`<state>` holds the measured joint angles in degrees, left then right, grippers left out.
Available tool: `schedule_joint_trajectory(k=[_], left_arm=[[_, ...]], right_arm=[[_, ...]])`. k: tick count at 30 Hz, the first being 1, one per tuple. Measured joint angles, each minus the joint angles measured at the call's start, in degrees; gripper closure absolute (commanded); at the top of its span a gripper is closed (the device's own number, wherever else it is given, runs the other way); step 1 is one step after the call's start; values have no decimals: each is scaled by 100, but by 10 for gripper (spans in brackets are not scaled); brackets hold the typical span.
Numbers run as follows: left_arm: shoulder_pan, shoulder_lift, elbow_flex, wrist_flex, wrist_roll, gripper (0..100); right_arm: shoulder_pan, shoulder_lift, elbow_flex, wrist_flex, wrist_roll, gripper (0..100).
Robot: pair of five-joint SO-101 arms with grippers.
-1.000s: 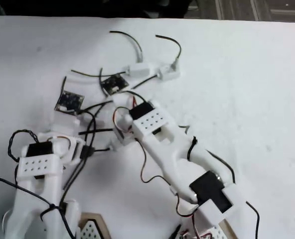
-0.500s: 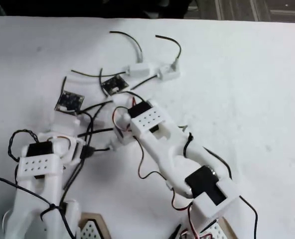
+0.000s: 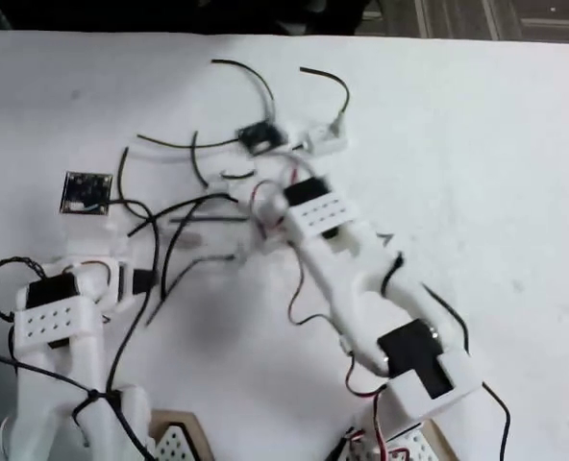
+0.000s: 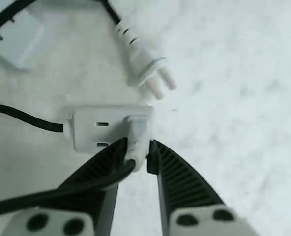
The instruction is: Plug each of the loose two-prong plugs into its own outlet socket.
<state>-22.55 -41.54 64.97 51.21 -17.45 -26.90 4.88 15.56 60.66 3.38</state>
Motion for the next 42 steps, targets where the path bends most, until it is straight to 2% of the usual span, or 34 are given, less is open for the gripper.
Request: schedule_joint_trajectory(k=[9, 14, 21, 24, 28, 36, 39, 42], left_arm=[[0, 0, 0, 0, 0, 657], [0, 0, 0, 0, 0, 657], [0, 0, 0, 0, 0, 657], [0, 0, 0, 0, 0, 657], [0, 0, 0, 0, 0, 657], [0, 0, 0, 0, 0, 660], [-18, 0, -9, 0, 0, 661], [-220, 0, -334, 0, 0, 661]], right_arm=[[1116, -9, -1204, 9, 659, 979], [1556, 9, -1705, -44, 791, 975], [1916, 1204, -2523, -352, 791, 973], [2022, 1618, -2954, -308, 791, 906], [1987, 1644, -3613, 527, 791, 814], [1785, 958, -4141, 2699, 782, 811], [1556, 563, -4149, 3481, 782, 845], [1380, 114, -3789, 3675, 782, 920]])
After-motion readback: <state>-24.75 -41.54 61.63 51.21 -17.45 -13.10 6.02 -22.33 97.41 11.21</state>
